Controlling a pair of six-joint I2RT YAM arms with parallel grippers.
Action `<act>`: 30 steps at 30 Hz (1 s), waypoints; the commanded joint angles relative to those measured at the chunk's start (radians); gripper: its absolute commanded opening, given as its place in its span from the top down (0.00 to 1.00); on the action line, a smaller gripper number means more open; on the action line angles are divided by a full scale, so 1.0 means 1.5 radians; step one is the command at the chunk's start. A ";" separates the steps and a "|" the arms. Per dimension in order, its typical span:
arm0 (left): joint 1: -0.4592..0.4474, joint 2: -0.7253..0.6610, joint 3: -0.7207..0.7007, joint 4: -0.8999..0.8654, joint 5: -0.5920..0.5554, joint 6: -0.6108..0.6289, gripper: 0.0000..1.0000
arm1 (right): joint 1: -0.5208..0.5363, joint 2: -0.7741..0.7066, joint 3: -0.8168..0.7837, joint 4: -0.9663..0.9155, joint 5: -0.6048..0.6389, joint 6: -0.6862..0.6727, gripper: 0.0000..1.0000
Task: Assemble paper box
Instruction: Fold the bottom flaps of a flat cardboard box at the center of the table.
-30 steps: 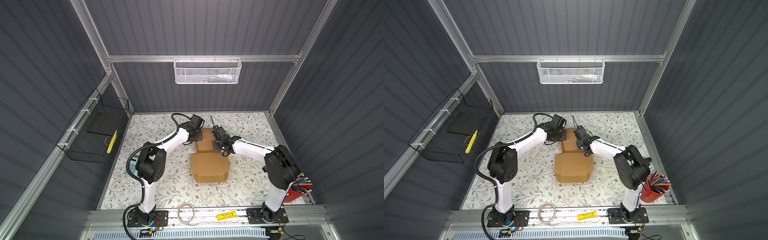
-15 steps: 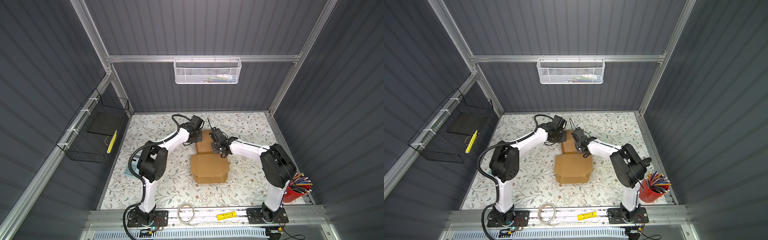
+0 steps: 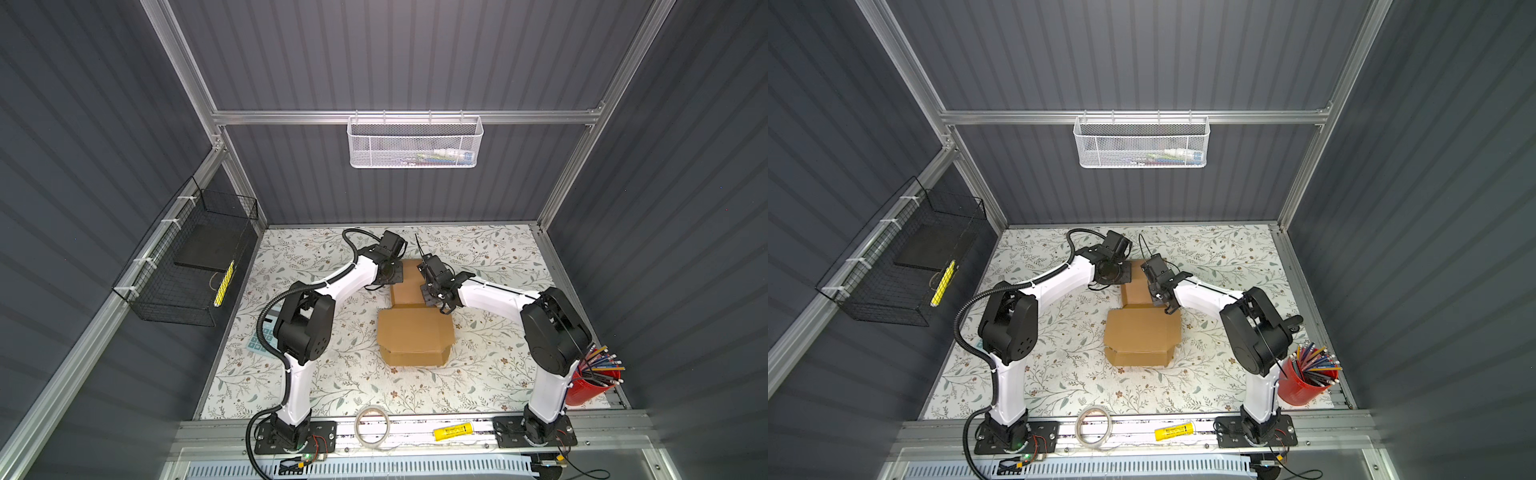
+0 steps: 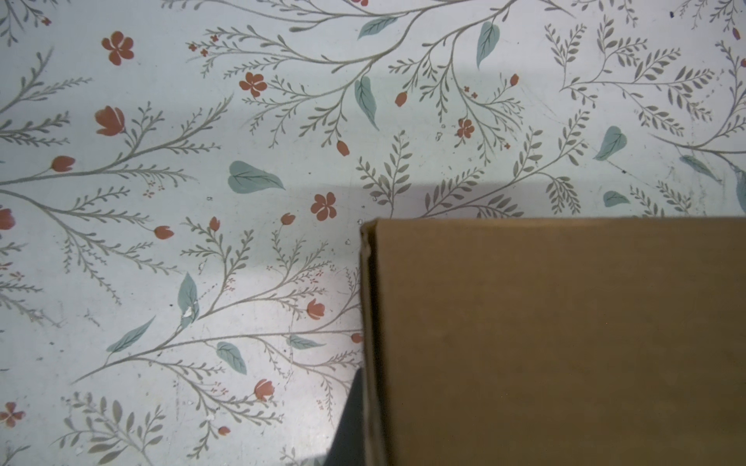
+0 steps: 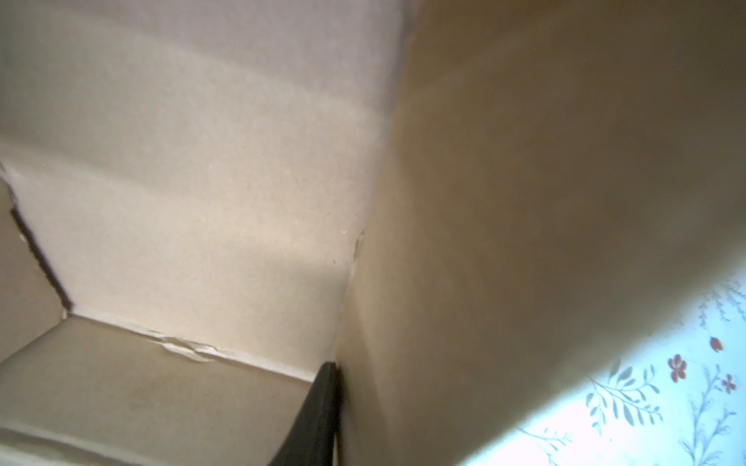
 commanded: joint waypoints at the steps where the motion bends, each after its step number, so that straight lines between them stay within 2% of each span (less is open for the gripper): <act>1: -0.001 -0.017 -0.013 0.020 0.021 0.000 1.00 | 0.001 0.010 0.021 -0.016 -0.002 0.023 0.77; 14: -0.002 -0.034 -0.056 0.022 0.038 -0.006 1.00 | -0.006 0.023 0.043 -0.029 0.008 0.061 0.74; 30: -0.002 -0.044 -0.052 0.014 0.043 -0.012 1.00 | -0.011 0.037 0.059 -0.073 0.036 0.068 0.89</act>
